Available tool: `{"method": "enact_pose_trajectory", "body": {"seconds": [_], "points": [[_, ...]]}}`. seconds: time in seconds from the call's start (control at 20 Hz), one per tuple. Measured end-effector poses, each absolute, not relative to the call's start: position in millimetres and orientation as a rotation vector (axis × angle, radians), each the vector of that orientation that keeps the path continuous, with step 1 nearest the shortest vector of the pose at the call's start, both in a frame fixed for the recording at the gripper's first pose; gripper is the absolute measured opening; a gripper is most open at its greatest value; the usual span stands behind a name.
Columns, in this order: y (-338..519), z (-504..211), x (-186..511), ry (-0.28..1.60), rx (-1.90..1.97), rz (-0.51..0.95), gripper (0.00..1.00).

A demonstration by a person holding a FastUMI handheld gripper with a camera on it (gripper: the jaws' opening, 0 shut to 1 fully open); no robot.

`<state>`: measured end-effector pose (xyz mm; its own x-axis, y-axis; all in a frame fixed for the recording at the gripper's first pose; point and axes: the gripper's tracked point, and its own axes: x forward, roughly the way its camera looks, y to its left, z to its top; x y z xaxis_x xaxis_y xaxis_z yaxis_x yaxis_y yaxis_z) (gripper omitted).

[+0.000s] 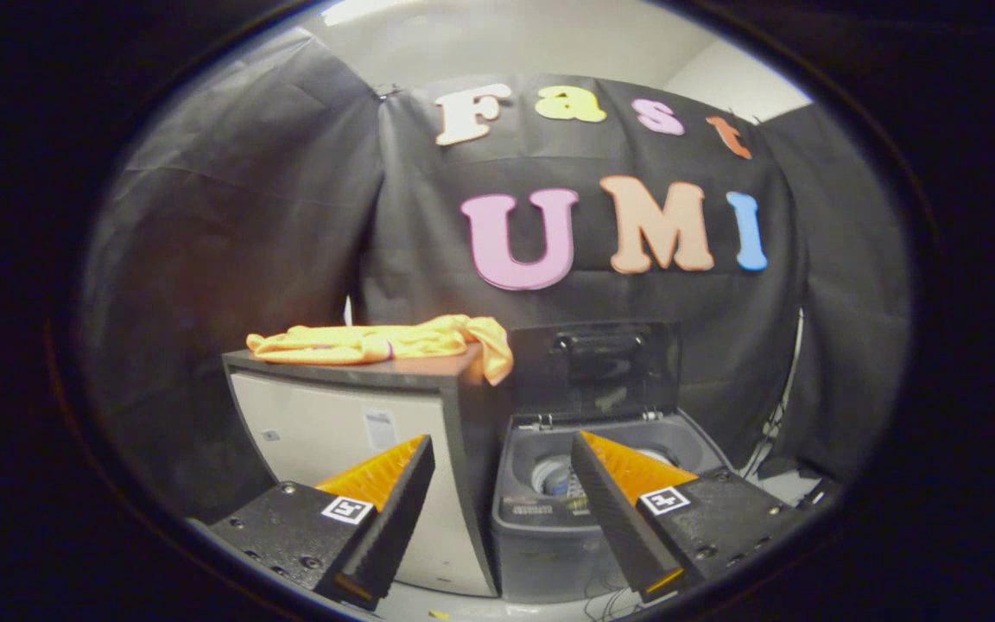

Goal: Put the clothes into the washing machine and then close the washing machine lid.

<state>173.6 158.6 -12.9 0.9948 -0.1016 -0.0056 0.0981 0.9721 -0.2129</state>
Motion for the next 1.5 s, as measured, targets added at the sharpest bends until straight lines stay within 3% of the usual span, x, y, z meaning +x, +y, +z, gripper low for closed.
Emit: {"method": "enact_pose_trajectory", "body": {"seconds": [0.2, 0.5, 0.85, 1.15, 1.35, 1.4, 1.5], "points": [[223, 14, 228, 0.023, -0.141, -0.044, 0.96], [278, 29, 321, 0.158, -0.083, -0.074, 0.97], [330, -8, 414, 0.371, -0.135, -0.033, 0.98], [322, -51, 451, 0.568, -0.12, -0.134, 0.98], [315, -45, 453, 0.558, -0.105, -0.144, 0.98], [313, -48, 449, 0.584, -0.124, -0.153, 0.95], [308, -45, 453, 0.589, -0.149, -0.138, 0.72]]}}
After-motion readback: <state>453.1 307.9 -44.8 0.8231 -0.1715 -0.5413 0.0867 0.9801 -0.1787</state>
